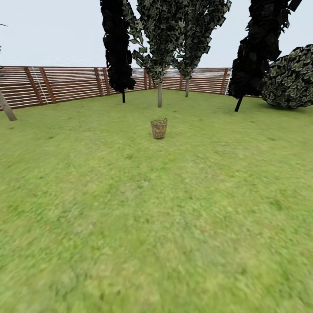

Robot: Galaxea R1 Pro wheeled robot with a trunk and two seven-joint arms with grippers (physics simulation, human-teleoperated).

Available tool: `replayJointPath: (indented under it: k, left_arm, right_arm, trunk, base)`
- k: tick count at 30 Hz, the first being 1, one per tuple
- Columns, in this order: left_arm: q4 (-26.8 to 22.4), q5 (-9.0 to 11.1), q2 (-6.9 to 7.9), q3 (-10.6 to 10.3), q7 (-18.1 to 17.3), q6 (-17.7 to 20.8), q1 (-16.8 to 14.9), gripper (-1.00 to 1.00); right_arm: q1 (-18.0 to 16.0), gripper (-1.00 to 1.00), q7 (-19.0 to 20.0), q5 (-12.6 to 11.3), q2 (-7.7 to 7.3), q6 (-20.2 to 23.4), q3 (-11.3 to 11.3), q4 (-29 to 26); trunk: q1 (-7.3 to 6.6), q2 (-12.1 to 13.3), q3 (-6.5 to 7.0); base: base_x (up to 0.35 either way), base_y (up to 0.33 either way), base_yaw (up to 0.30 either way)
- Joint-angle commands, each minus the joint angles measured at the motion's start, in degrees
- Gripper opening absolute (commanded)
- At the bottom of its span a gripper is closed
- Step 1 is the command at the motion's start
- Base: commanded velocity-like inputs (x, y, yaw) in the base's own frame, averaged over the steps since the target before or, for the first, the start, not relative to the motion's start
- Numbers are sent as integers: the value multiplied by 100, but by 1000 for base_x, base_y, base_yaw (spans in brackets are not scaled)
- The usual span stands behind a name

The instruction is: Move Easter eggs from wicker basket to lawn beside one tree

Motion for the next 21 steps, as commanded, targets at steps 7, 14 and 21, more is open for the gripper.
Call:
replayJointPath:
  k: [7, 14, 21]
  left_arm:
    - [-13, 0, 0, 1, -3, -7, 4, 100]
    - [-11, 2, 0, 1, -3, -8, 3, 100]
    - [-8, 2, 0, 1, -3, -8, 3, 100]
  right_arm:
    - [-3, 100, -7, 37, -1, -17, -4, 4]
    - [-3, 100, -10, 37, -1, -17, -2, 4]
    - [-3, 100, -7, 37, -1, -17, 1, 4]
  trunk:
    - [3, -1, -4]
    - [3, -1, -4]
    - [3, -1, -4]
  base:
    - [328, 0, 0]
    - [328, 0, 0]
    - [328, 0, 0]
